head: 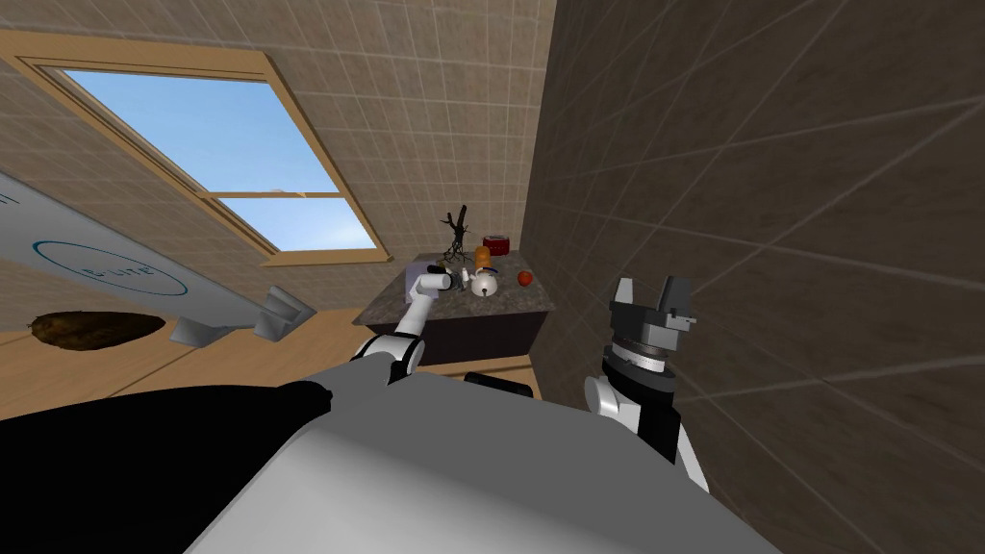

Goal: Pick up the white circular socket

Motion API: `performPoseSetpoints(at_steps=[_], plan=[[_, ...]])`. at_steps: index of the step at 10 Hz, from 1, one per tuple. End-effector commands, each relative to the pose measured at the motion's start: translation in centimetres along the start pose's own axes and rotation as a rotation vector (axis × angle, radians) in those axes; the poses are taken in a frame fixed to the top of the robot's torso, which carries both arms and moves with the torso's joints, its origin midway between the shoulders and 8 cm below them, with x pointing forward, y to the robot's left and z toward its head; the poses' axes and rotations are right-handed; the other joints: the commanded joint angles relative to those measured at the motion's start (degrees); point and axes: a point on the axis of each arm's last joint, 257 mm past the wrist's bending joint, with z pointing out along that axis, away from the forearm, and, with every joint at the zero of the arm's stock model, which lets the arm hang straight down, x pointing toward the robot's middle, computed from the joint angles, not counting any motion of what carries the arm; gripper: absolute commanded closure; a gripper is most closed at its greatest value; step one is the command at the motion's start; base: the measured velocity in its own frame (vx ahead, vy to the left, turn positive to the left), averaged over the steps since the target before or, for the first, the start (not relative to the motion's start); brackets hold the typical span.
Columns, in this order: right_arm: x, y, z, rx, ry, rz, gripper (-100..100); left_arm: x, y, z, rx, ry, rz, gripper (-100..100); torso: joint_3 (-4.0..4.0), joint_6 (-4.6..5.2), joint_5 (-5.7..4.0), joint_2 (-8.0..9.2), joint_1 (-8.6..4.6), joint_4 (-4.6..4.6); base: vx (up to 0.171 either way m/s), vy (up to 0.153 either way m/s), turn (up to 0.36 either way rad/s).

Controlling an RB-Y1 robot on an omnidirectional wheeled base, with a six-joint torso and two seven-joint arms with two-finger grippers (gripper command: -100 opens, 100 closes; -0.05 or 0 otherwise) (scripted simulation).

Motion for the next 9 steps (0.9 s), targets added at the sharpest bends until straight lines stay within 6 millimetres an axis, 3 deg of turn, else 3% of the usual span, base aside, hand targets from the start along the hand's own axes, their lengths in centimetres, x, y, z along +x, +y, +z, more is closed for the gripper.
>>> performPoseSetpoints(at_steps=[1, 9], plan=[[0.0, 0.0, 0.0, 0.000, 0.000, 0.000, 0, -0.2, 0.8, 0.4, -0.057, -0.023, -0.014, -100, 0.00, 0.00, 0.00, 0.00, 0.00, 0.00, 0.079, 0.023, 0.028], [0.0, 0.0, 0.0, 0.000, 0.000, 0.000, 0, -1.9, 5.1, 0.6, -0.263, -0.122, -0.048, -100, -0.08, 0.00, 0.00, -0.13, -0.01, -0.04, 0.080, 0.013, 0.024]])
